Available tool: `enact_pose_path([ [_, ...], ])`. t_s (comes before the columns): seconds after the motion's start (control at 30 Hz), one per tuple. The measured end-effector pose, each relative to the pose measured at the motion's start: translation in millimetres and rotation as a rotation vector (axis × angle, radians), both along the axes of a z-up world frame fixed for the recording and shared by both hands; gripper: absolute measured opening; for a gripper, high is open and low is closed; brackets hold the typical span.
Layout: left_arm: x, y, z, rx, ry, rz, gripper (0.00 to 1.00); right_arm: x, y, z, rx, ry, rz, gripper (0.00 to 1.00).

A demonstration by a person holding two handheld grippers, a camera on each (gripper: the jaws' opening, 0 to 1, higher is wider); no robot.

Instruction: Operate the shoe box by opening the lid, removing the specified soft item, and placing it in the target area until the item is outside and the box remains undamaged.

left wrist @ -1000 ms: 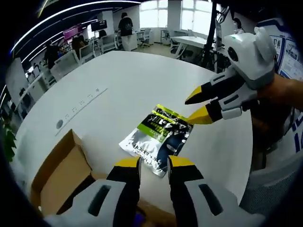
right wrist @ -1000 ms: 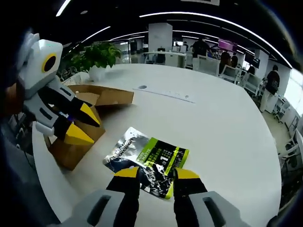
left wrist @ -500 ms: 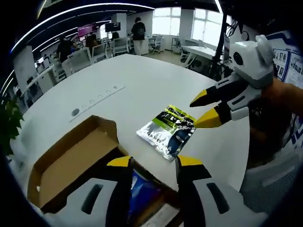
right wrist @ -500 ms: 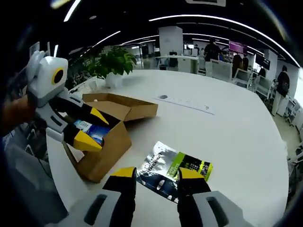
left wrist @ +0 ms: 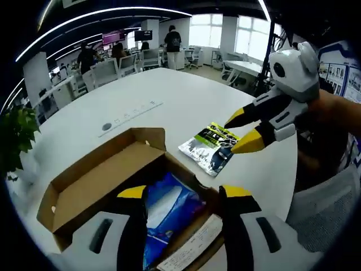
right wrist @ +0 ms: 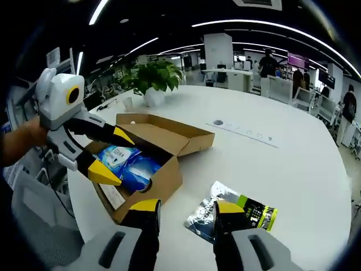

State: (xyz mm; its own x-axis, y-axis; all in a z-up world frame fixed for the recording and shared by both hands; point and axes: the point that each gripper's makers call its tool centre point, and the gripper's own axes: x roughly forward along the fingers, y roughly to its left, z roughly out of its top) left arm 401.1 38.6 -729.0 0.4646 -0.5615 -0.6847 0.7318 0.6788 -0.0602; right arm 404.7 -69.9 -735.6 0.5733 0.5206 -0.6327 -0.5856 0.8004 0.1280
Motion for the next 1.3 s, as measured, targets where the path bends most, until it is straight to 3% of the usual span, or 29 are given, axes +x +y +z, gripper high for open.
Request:
enact_pose_path([
  [0.43,-5.0,59,4.2,-0.033,-0.003,0.118,0.58,1,40,5.6,0.064,0.009,0.066,0.37],
  [0.93,-18.0,119,-6.5,-0.018,0.010,0.200,0.68,5,93,8.2,0.125,0.025,0.145,0.37],
  [1.3,-27.1,154,-6.5,-0.049,0.015,0.303,0.74,4,127,3.5,0.144,0.037,0.205,0.34],
])
